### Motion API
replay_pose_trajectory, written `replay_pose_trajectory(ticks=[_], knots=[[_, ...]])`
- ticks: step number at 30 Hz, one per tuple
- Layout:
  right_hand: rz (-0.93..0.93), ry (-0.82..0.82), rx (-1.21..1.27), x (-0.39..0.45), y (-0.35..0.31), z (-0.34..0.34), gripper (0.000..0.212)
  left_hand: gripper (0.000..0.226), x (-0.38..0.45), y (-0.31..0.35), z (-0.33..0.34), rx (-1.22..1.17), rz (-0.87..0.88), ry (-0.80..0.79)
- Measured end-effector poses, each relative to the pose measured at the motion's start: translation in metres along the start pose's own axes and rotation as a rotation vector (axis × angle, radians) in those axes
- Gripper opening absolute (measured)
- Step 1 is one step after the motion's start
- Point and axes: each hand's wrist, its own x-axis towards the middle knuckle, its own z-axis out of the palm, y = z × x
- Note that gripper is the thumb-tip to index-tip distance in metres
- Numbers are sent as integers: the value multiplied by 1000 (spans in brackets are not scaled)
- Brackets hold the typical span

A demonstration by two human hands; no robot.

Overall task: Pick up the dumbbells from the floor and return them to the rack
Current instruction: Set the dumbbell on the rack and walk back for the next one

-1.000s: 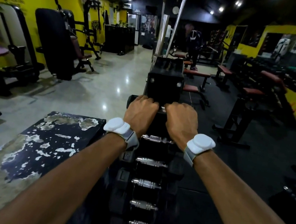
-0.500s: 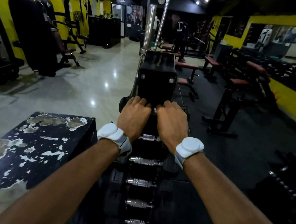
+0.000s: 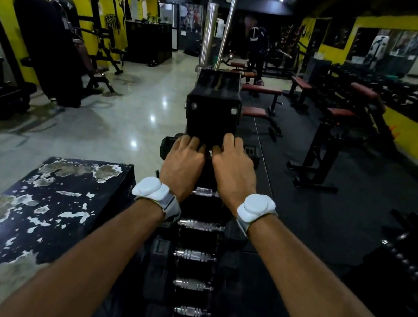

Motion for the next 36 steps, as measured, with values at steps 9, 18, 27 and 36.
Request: replay_pose_trajectory(ticks=[9, 18, 27, 36], knots=[[0, 5, -32, -3, 0, 3, 22, 29, -4, 4, -4, -11, -37, -1], [96, -4, -60, 0, -14, 5, 10, 20, 1, 0, 2, -61, -37, 23], [156, -20, -38, 1, -27, 1, 10, 22, -3, -15, -4, -27, 40, 12], [116, 2, 52, -10, -17, -6, 21, 22, 4, -15, -36, -338, 6, -93]])
